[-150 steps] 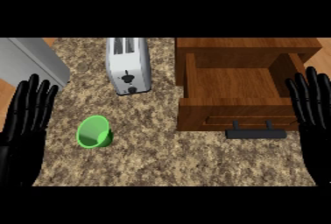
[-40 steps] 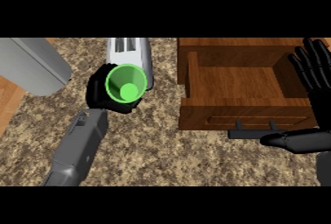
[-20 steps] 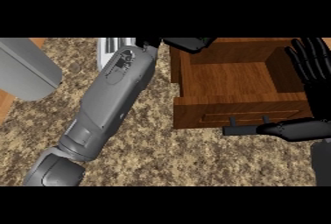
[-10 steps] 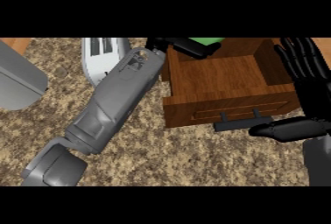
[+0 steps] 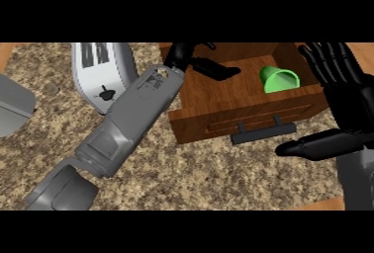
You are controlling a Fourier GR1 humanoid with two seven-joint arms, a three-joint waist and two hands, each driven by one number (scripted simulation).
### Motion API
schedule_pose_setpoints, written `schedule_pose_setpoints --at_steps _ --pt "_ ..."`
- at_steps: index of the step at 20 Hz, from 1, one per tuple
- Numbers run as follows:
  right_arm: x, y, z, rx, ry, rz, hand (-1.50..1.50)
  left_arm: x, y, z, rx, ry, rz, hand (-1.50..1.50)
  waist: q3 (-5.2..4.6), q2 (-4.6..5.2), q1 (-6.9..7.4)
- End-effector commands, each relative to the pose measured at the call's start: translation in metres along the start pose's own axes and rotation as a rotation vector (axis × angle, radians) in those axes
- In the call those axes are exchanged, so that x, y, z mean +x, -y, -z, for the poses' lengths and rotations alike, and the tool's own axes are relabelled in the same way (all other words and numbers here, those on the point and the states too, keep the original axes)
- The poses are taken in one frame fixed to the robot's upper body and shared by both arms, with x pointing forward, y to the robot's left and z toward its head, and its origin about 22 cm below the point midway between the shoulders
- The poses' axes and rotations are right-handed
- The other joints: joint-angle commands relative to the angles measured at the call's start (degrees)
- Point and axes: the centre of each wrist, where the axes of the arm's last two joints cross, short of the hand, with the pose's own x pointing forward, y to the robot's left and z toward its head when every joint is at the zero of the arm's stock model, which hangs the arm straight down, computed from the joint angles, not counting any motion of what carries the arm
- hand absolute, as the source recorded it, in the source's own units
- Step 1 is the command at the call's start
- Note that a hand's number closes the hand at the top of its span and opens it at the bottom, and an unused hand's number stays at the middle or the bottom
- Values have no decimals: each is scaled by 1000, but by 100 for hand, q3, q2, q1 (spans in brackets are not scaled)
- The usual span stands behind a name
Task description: Pick up the cup, place it into the drawer and close the drawer
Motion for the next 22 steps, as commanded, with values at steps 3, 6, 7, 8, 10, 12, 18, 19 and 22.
schedule_pose_setpoints --at_steps 3,6,7,8,10,12,18,19,22 --pt "0 -19 7 154 27 126 -150 -11 -1 -6 40 27 -126 -150 -7 46 -156" --pt "-1 -31 17 306 43 149 150 15 3 1 19 115 -233 -150 -8 66 -201" --pt "6 -32 20 356 63 163 150 6 2 -2 16 137 -259 -150 -14 46 -125" --pt "2 -44 24 423 60 196 150 16 3 0 18 162 -292 -150 -13 48 -107" --pt "1 -44 17 488 15 200 150 11 1 -2 56 191 -323 -150 -15 -5 -70" --pt "-6 -42 11 597 -85 113 150 22 1 2 101 216 -367 -150 -16 -43 59" --pt "-5 -41 -8 702 -280 -169 -150 4 -3 -1 152 206 -369 -150 -15 -154 504" --pt "-7 -28 -11 670 -305 -210 -150 -12 -4 -7 180 193 -357 -150 -12 -144 541" --pt "-4 -39 -6 648 -263 -423 -150 -9 -4 -7 190 186 -385 -150 -6 -168 697"
